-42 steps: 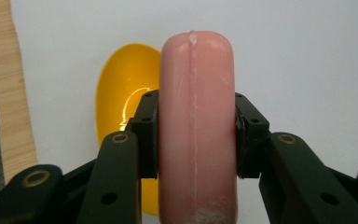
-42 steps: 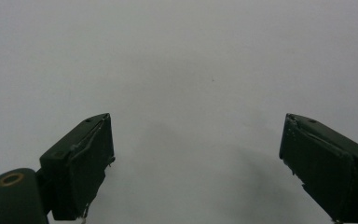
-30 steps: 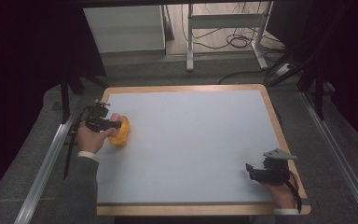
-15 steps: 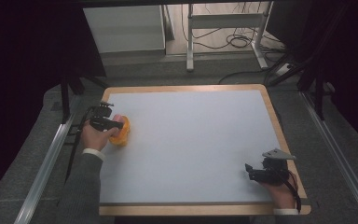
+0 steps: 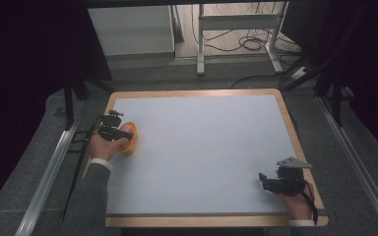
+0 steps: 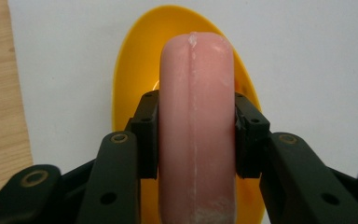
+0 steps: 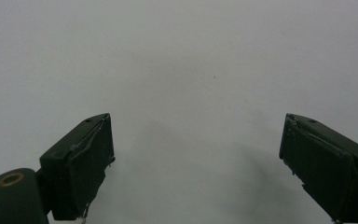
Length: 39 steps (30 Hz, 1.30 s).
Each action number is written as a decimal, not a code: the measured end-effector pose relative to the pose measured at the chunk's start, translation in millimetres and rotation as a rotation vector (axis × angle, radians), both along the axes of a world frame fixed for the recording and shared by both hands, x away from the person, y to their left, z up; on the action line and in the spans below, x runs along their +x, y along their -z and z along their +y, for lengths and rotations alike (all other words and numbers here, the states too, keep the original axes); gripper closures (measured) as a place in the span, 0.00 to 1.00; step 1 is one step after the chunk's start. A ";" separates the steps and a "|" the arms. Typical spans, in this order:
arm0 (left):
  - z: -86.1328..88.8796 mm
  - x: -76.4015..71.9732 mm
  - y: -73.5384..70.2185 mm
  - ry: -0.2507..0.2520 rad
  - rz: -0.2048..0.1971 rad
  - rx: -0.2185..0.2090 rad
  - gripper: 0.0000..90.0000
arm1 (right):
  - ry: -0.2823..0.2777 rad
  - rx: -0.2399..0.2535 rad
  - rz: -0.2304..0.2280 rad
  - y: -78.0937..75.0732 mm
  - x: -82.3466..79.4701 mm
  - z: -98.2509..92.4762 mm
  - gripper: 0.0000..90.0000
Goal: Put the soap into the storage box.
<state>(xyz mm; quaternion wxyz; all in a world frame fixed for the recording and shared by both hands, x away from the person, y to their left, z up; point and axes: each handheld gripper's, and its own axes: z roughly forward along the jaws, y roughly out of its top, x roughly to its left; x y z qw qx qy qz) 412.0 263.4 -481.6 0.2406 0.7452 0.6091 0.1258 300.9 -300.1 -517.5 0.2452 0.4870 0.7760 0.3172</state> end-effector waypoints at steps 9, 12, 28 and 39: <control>2.8 -16.5 -23.3 -0.013 -0.102 -0.009 0.30 | 0.006 0.000 -0.002 -0.1 -0.1 -1.5 0.11; 1.5 -32.0 -31.5 0.026 -0.153 -0.047 0.26 | 0.006 -0.005 -0.001 0.8 0.2 -0.6 0.11; -23.3 -88.0 -19.7 0.243 -0.195 -0.137 0.26 | 0.004 -0.009 -0.004 0.4 0.1 0.1 0.11; -40.3 -117.9 -0.8 0.319 -0.213 -0.148 0.25 | 0.003 -0.011 -0.007 -1.3 -0.9 1.1 0.11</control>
